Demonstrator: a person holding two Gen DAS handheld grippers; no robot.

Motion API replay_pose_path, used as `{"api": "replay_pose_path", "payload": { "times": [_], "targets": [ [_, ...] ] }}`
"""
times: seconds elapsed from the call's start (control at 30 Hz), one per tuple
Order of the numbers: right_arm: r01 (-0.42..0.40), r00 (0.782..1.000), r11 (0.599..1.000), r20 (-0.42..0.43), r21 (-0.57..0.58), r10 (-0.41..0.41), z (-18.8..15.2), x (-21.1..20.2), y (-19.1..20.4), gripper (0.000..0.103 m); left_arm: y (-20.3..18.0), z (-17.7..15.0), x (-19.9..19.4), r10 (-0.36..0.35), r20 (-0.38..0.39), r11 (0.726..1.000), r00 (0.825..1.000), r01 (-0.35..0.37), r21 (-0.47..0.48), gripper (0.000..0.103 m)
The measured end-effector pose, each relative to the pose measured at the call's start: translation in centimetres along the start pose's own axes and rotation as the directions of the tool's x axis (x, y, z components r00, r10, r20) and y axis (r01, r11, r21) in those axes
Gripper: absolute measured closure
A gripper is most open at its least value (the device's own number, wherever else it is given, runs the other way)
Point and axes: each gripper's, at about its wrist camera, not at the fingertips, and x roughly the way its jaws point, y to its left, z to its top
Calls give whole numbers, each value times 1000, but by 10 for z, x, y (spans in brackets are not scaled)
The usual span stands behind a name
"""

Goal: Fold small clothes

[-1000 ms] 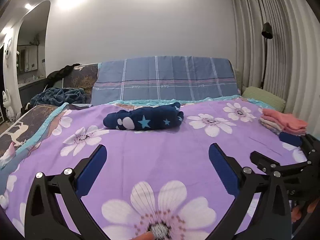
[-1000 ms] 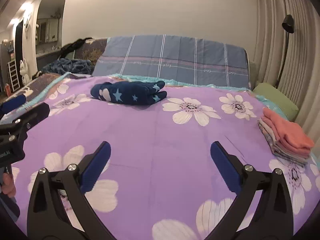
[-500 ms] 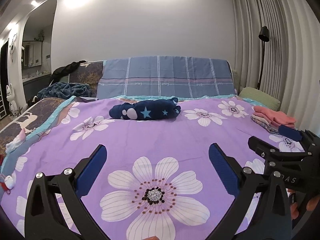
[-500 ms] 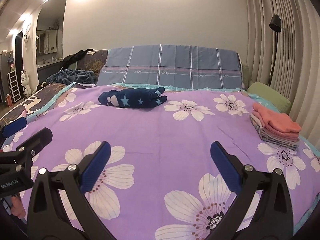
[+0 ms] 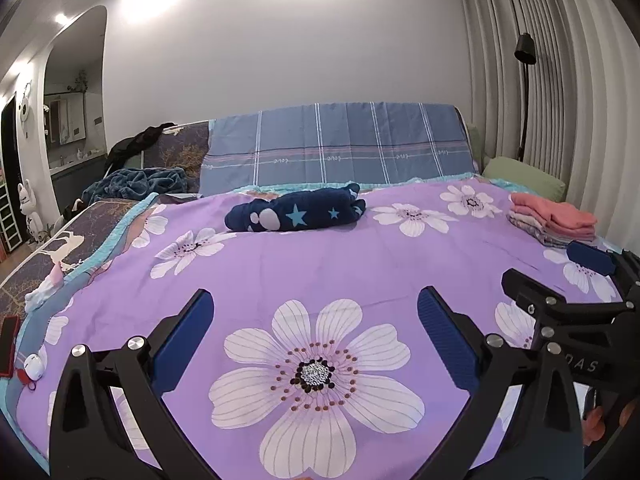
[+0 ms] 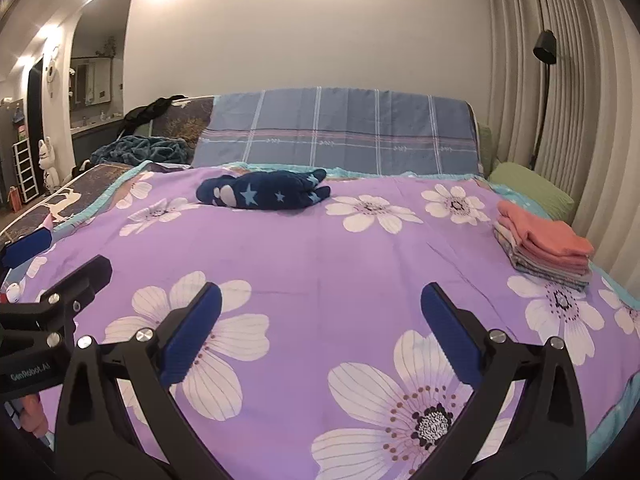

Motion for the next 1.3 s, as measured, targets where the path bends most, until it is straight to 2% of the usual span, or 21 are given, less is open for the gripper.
{"api": "replay_pose_path", "payload": {
  "times": [0.4,1.3],
  "targets": [
    [20,1000,1000,-17,9,-20,-12,7,-11,2,-14,-6,18,-15,-53,1000,998,16,5,1],
    [50,998,999,-49,8,-49,-14,31,-19,2,-14,-7,43,26,-101,999,995,-23,29,1]
  ]
}}
